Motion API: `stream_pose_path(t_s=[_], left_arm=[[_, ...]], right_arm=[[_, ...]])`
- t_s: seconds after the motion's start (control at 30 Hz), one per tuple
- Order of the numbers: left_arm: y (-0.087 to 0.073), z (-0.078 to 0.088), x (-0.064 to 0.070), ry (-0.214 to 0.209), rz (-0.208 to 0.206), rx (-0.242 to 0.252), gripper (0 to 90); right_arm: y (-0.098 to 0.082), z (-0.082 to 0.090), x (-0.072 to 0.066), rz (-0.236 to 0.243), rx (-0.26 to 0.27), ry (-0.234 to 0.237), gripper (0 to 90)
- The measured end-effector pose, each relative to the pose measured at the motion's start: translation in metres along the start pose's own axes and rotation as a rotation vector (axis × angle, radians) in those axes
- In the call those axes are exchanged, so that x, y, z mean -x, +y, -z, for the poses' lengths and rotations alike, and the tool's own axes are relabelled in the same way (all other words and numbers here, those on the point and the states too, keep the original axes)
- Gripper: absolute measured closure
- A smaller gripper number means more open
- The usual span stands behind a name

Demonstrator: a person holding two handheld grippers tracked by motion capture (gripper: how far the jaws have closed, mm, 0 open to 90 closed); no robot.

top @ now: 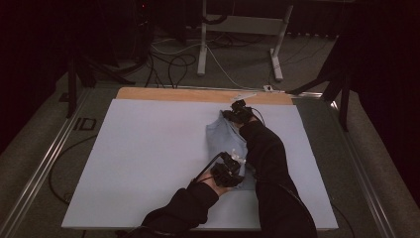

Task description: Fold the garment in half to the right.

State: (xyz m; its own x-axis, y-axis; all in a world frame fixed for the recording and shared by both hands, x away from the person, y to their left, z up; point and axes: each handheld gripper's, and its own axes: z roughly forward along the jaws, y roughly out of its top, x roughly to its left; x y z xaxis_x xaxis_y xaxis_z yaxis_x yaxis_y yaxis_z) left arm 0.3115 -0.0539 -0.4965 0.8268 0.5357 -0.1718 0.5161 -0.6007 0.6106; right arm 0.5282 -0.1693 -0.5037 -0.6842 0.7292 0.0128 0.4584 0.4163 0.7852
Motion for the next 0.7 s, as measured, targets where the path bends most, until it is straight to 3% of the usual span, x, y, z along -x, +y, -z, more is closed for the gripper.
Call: stream_pose_path(t_s=[0.1, 0.2, 0.4, 0.6, 0.7], left_arm=[[0.001, -0.004, -0.003, -0.008, 0.016, 0.001, 86.0], [0.000, -0.006, -0.004, -0.017, 0.031, 0.000, 85.8], [0.000, -0.010, -0.002, -0.019, 0.035, 0.006, 85.4], [0.002, -0.014, -0.002, -0.028, 0.044, 0.004, 84.7], [0.003, -0.016, 0.001, -0.047, 0.023, 0.009, 83.0]], right_arm=[[0.000, -0.001, 0.001, -0.013, -0.015, 0.012, 82.8], [0.001, 0.005, 0.004, -0.019, -0.026, -0.017, 69.3], [0.000, 0.023, 0.010, -0.009, -0.036, -0.022, 46.7], [0.003, 0.045, 0.013, -0.009, -0.012, 0.004, 36.9], [0.006, 0.052, 0.013, -0.021, -0.003, 0.014, 32.2]])
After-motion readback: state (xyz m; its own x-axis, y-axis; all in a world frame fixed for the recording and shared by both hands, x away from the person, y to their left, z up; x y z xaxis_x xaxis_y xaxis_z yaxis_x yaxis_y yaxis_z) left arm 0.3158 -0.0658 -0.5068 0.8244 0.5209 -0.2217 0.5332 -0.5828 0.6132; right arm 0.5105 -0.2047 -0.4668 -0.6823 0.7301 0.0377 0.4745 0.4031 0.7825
